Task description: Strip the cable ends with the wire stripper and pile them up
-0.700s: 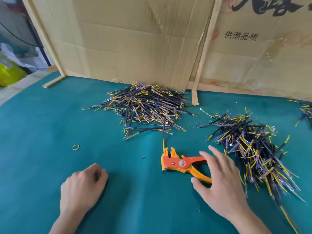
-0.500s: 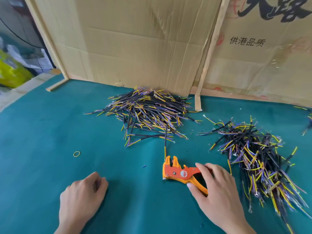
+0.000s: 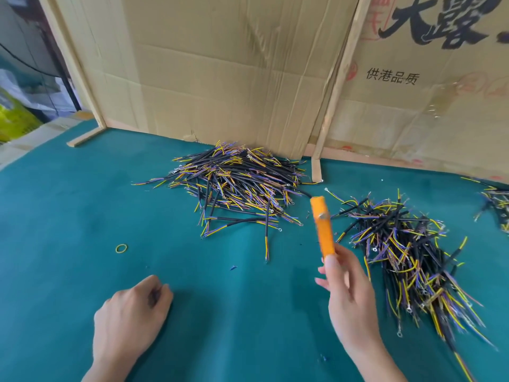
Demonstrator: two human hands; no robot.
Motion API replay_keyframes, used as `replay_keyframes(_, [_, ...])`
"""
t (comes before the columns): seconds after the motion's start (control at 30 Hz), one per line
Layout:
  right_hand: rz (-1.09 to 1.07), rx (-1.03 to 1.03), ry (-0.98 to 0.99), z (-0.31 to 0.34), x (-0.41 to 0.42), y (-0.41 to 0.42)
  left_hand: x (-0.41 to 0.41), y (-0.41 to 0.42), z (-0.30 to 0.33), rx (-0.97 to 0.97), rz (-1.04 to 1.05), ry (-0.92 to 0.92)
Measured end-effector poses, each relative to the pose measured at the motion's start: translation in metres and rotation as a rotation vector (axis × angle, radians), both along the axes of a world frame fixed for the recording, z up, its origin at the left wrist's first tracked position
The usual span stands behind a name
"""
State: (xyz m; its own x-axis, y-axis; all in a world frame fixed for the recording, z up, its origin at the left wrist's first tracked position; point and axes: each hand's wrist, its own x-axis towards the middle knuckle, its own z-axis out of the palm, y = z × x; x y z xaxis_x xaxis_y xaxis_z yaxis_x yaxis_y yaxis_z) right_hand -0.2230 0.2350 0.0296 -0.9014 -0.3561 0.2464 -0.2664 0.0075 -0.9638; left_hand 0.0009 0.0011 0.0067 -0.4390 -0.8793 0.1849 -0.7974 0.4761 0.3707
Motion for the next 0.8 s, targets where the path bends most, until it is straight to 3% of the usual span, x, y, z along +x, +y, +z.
replay_keyframes(0.1, [0.276, -0.306, -0.512, 0.012, -0.016, -0.014, -0.012, 0.005, 0.004, -0.003, 0.047, -0.040])
replay_keyframes(0.2, [0.461, -0.405, -0.782, 0.010, -0.040, -0.024, -0.048, 0.016, 0.008, 0.034, -0.134, 0.026])
replay_keyframes(0.3, [0.515, -0.401, -0.858, 0.007, -0.062, -0.035, -0.107, 0.030, 0.016, 0.063, -0.334, 0.111])
replay_keyframes(0.47, [0.646, -0.418, -0.890, 0.008, -0.080, -0.046, -0.193, 0.042, 0.015, 0.038, -0.477, -0.069])
replay_keyframes(0.7, [0.666, -0.461, -0.955, 0.000, -0.094, -0.050, -0.210, -0.011, 0.026, -0.217, -0.530, -0.200])
replay_keyframes(0.8, [0.669, -0.448, -0.966, 0.001, -0.094, -0.051, -0.221, -0.045, 0.048, -0.306, -0.553, -0.090])
